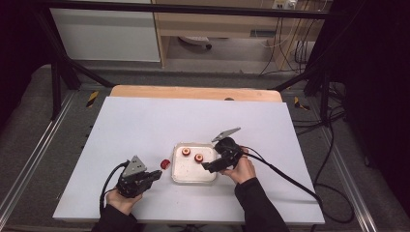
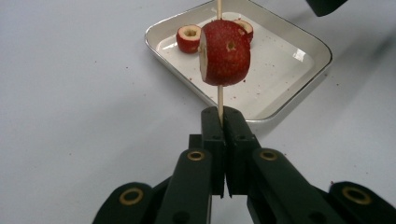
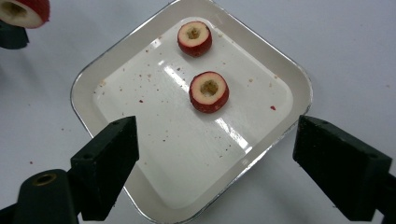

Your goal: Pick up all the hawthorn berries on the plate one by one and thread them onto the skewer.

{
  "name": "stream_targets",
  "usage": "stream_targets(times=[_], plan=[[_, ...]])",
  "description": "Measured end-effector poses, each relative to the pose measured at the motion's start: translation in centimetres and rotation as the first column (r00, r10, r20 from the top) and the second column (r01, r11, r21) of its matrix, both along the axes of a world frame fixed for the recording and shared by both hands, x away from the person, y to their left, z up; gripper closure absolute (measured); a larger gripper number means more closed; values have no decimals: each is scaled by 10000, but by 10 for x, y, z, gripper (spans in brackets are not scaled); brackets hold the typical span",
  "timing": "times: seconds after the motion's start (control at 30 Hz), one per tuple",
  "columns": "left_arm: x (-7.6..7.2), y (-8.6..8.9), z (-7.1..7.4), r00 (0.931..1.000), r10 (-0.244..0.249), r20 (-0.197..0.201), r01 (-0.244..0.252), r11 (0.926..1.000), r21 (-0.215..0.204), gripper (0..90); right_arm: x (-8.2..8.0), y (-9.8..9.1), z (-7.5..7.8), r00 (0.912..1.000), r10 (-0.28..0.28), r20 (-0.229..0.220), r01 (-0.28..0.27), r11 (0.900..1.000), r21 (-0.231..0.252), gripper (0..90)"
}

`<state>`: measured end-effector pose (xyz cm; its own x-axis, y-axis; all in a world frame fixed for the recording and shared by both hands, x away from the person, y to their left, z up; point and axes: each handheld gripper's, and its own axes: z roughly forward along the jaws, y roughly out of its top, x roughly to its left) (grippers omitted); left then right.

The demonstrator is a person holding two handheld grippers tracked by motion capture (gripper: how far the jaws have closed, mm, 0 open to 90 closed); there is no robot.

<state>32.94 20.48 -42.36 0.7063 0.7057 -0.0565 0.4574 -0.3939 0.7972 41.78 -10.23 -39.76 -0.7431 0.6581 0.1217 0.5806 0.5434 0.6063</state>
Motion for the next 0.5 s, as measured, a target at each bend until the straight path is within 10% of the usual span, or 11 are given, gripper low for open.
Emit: stream_targets(times=[0.17,0.5], plan=[[0,0,-4,9999,-124,4,124,9998,141,881,12,19,2,9979,637,-144,-651,9901,-1246,258],[1,2,-5,9999,-106,-109,106,9999,52,880,39,44,2,9905,824,-1099,-1001,9808,-1671,391]])
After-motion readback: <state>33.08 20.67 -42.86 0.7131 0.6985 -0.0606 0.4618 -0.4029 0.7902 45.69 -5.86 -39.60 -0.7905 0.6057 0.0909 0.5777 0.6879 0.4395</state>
